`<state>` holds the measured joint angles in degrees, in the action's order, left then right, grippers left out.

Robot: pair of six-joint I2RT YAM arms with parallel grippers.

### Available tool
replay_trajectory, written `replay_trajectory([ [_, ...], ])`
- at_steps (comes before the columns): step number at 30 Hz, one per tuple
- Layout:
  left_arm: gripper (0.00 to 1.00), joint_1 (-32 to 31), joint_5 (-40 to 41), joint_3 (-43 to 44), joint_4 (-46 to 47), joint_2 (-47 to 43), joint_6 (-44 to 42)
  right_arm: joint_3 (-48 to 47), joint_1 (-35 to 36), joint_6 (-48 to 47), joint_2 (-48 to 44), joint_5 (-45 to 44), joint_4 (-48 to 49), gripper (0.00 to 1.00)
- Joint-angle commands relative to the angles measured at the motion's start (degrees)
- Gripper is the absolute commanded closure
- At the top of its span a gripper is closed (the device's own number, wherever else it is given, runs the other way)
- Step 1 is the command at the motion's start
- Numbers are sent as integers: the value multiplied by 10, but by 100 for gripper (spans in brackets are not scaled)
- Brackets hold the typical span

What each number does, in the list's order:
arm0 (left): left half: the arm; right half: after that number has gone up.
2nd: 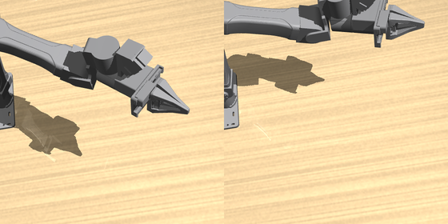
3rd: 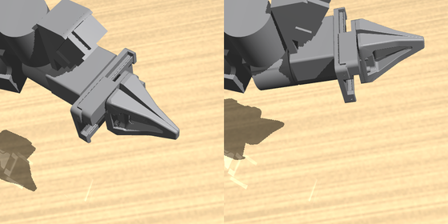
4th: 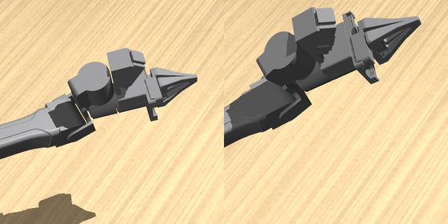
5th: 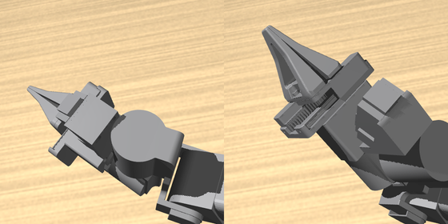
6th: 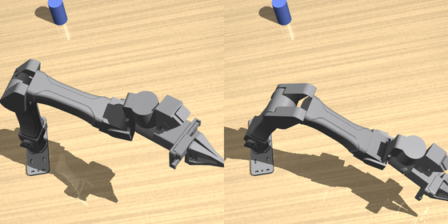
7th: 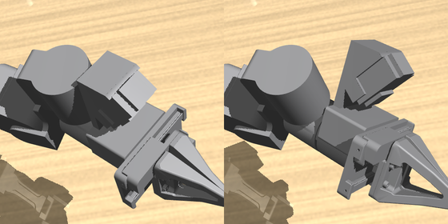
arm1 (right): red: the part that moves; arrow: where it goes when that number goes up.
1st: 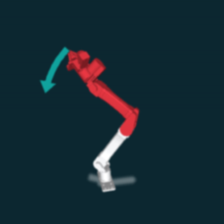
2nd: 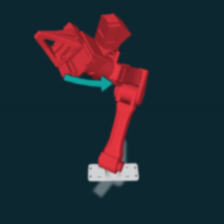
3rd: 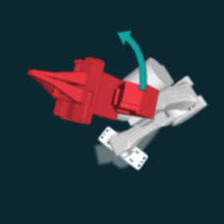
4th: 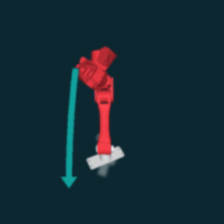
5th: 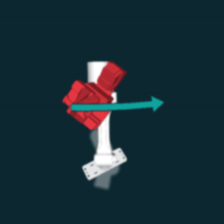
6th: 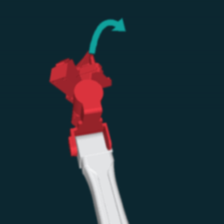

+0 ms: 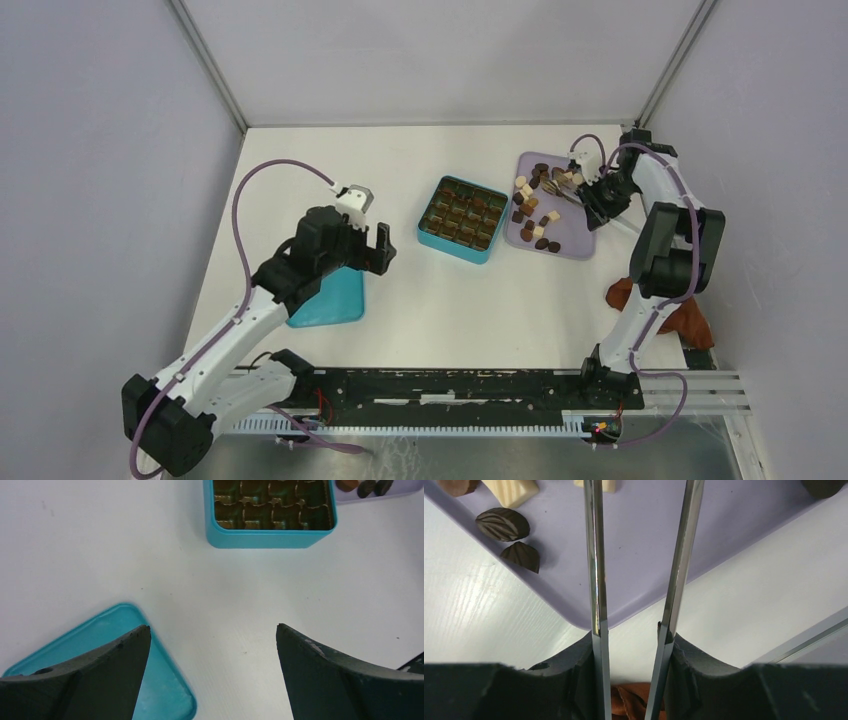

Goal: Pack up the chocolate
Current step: Pick up the fake chocolate from the plate, then adjust the packing box at the center of the board.

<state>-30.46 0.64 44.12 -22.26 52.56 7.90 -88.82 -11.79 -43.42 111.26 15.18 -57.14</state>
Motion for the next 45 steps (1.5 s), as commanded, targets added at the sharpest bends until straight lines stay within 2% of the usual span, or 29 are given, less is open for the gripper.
replay_trajectory([
  [1, 1, 3, -86, 29, 77, 33, 83, -1, -4, -10, -44, 28, -8, 95],
  [4, 5, 3, -112, 17, 142, 75, 127, 2, -3, -11, -50, 38, -8, 95],
  [6, 13, 4, -99, 30, 154, 127, 136, 4, -3, -12, -52, 44, -9, 95],
  [12, 40, 7, -70, 168, 115, 319, 118, 27, -3, -19, -58, 57, -3, 95],
  [17, 43, 7, -51, 260, 93, 430, 92, 46, -3, -25, -67, 60, 6, 95],
  [21, 46, 7, -69, 329, 70, 506, 76, 45, -3, -25, -66, 64, 7, 95],
  [24, 55, 7, -72, 379, 39, 557, 63, 42, -3, -26, -66, 67, 5, 95],
  [27, 60, 7, -67, 416, 11, 593, 49, 39, -4, -29, -67, 68, 3, 95],
  [36, 61, 7, -38, 475, -38, 654, 24, 36, -3, -31, -68, 73, 0, 95],
  [38, 64, 8, -42, 483, -41, 663, 21, 35, -3, -31, -69, 74, -1, 95],
  [42, 80, 7, -53, 492, -45, 679, 22, 30, -4, -31, -73, 79, -4, 95],
  [45, 97, 6, -54, 495, -45, 682, 23, 27, -4, -32, -78, 80, -8, 95],
])
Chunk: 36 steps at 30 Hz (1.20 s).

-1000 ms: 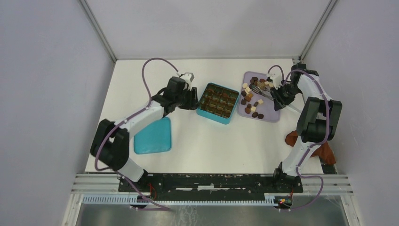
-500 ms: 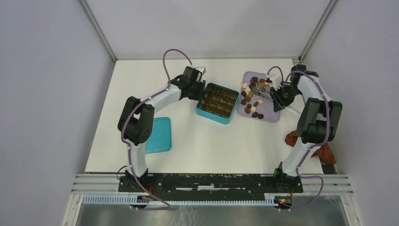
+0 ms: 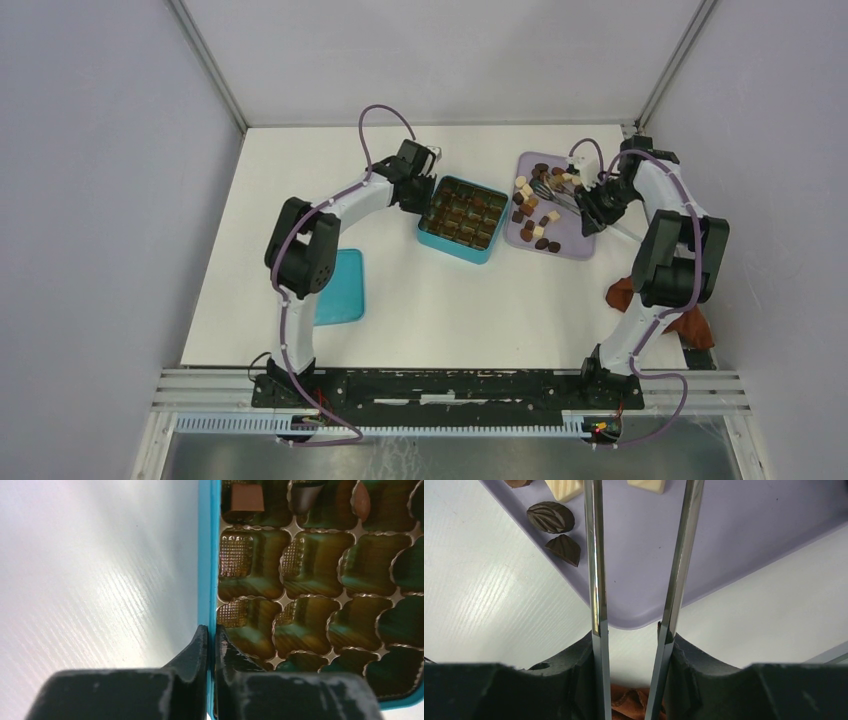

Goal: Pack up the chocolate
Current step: Adjust the packing box at the center of the board.

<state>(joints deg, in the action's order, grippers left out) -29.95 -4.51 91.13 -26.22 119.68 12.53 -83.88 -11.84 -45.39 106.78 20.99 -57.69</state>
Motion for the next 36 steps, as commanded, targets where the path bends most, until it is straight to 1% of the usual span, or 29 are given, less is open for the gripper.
replay_trajectory([
  [1, 98, 1, -2, 24, -5, 9, -23, -23, -4, -13, -35, 22, -4, 95],
  [4, 98, -4, 13, 6, 4, -14, -23, -25, -3, -15, -41, 22, -8, 95],
  [7, 98, -11, 42, -43, 41, -61, -28, -28, -4, -15, -47, 27, -11, 95],
  [12, 98, -36, 132, -165, 169, -167, -44, -40, -3, -16, -58, 38, -25, 95],
  [15, 98, -46, 154, -219, 222, -210, -46, -48, -3, -19, -63, 49, -35, 95],
  [18, 98, -54, 159, -240, 236, -225, -41, -51, -2, -22, -71, 62, -44, 95],
  [28, 98, -62, 146, -258, 202, -230, -6, -40, 16, -30, -114, 75, -64, 95],
  [31, 98, -73, 164, -299, 249, -266, -17, -40, 20, -28, -121, 75, -64, 95],
  [36, 98, -97, 200, -371, 347, -338, -65, -37, 20, -24, -118, 70, -53, 95],
])
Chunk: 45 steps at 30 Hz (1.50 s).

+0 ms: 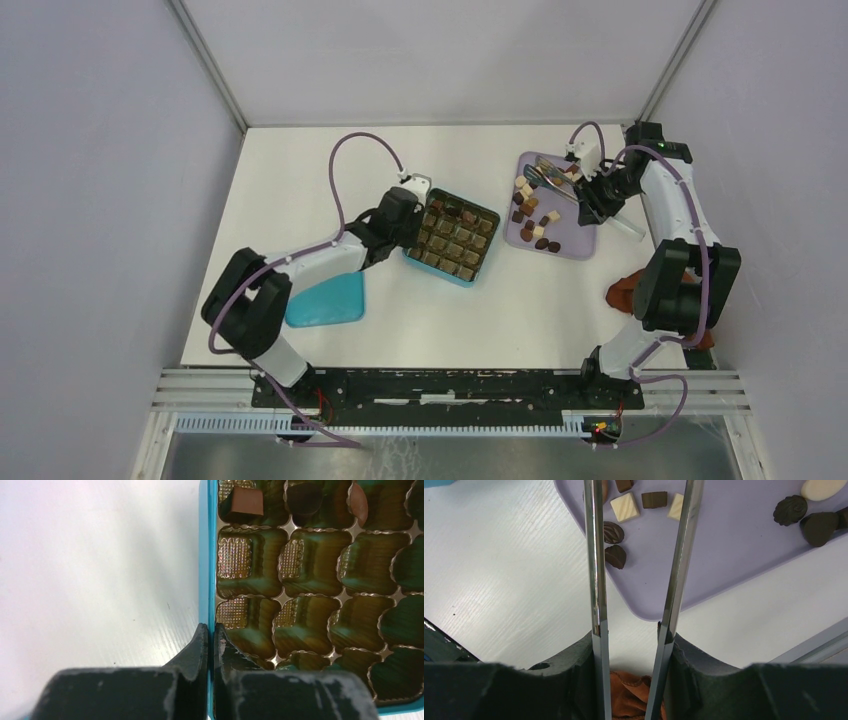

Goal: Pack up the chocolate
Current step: Adjust the packing box at the center of the board.

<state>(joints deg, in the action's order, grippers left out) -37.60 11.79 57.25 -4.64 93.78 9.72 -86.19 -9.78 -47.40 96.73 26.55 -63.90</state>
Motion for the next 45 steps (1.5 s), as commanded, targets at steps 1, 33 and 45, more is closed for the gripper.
replay_trajectory([
  [1, 98, -25, 45, -43, 147, -92, -44, -12, 0, -2, -15, 14, 11, 95],
  [33, 98, -45, 45, -39, 44, -99, 22, 14, -1, -2, -12, 12, 26, 95],
  [45, 98, 25, -100, 105, -94, 63, 64, 29, 3, -6, -12, 22, 20, 95],
])
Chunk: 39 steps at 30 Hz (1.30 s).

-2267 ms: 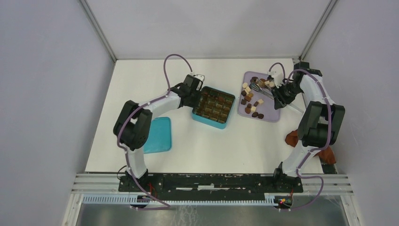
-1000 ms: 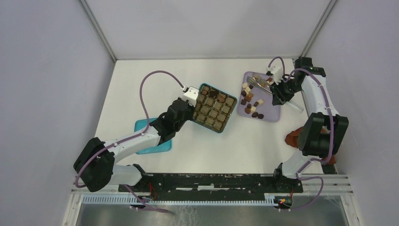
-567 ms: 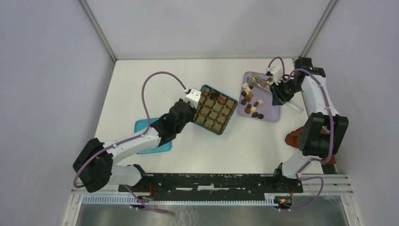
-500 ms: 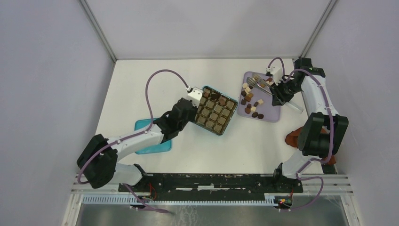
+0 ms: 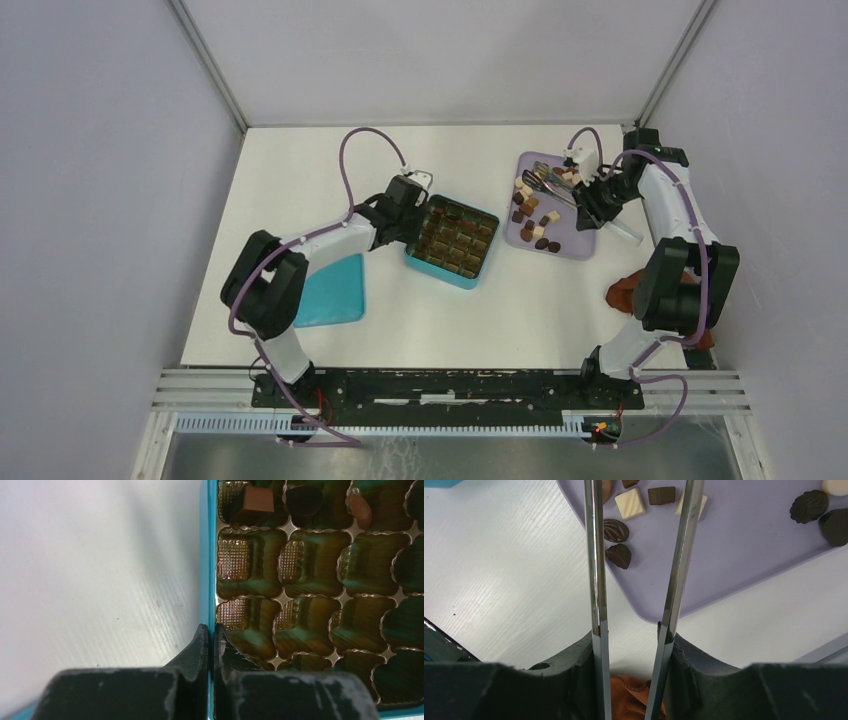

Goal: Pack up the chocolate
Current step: Adjust the packing box at the center of the board, then place the fake chocolate in the packing box.

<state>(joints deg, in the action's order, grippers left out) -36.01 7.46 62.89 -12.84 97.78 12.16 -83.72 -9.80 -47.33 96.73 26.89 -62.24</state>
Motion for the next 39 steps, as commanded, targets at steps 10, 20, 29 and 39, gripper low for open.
replay_trajectory([
  [10, 85, 18, -71, 70, -25, 63, 44, 33, 72, 4, -25, 8, 1, 95],
  [20, 57, 20, -70, 52, -31, 17, 52, 101, 141, 18, -72, -24, 10, 95],
  [29, 46, 19, -68, 23, -35, -80, 41, 141, 158, 26, -82, -62, 32, 95],
  [39, 42, 20, -66, 31, -74, -191, 27, 139, 159, 40, -70, -65, 55, 88],
])
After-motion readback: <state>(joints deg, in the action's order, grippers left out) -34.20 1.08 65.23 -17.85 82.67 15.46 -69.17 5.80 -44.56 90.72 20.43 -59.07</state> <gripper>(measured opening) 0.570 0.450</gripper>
